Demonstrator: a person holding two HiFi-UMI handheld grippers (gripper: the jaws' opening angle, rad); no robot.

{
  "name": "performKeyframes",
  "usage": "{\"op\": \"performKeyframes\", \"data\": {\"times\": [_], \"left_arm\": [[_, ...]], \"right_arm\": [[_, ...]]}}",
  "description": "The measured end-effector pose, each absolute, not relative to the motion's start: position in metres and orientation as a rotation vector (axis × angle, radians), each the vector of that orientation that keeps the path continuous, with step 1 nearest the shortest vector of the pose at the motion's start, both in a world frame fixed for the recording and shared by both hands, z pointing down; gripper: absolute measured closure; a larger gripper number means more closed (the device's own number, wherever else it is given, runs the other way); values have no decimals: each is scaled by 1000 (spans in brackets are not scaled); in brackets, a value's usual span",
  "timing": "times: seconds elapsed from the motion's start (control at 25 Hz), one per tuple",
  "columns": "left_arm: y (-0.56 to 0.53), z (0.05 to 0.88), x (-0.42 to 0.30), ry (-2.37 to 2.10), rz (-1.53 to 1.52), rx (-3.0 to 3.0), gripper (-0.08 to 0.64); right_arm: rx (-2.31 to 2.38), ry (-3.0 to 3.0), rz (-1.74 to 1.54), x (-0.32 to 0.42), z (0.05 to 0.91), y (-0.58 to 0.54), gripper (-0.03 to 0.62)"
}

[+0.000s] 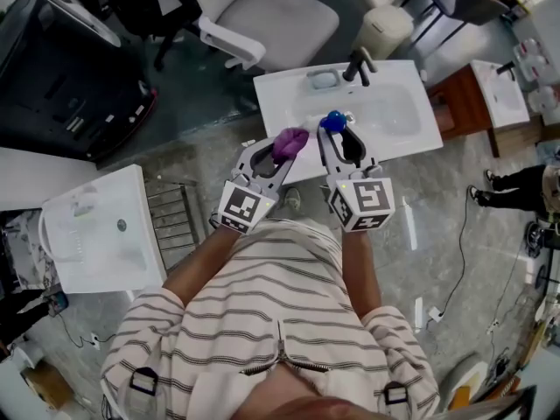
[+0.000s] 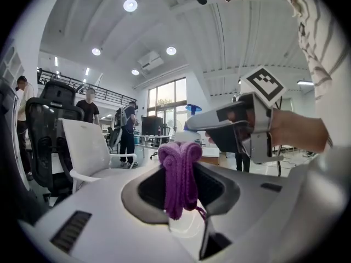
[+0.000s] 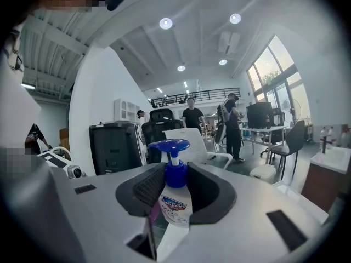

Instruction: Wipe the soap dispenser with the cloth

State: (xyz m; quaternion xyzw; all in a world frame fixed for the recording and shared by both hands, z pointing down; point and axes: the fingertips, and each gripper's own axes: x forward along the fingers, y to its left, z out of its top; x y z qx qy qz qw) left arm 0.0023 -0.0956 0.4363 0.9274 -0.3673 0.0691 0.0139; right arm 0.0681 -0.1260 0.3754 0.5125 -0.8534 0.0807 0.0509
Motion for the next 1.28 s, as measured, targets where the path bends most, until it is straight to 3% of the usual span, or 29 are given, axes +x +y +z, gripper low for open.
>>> {"op": "performKeyframes", "data": {"times": [0.4, 1.28], "left_arm": [[-104, 425, -8, -1102, 143, 2917, 442], [-112, 427, 11, -531, 184, 3165, 442]], "right_arm": [[1461, -2656, 218, 61, 371, -117, 459], [1264, -2807, 234, 55, 367, -103, 459]]}}
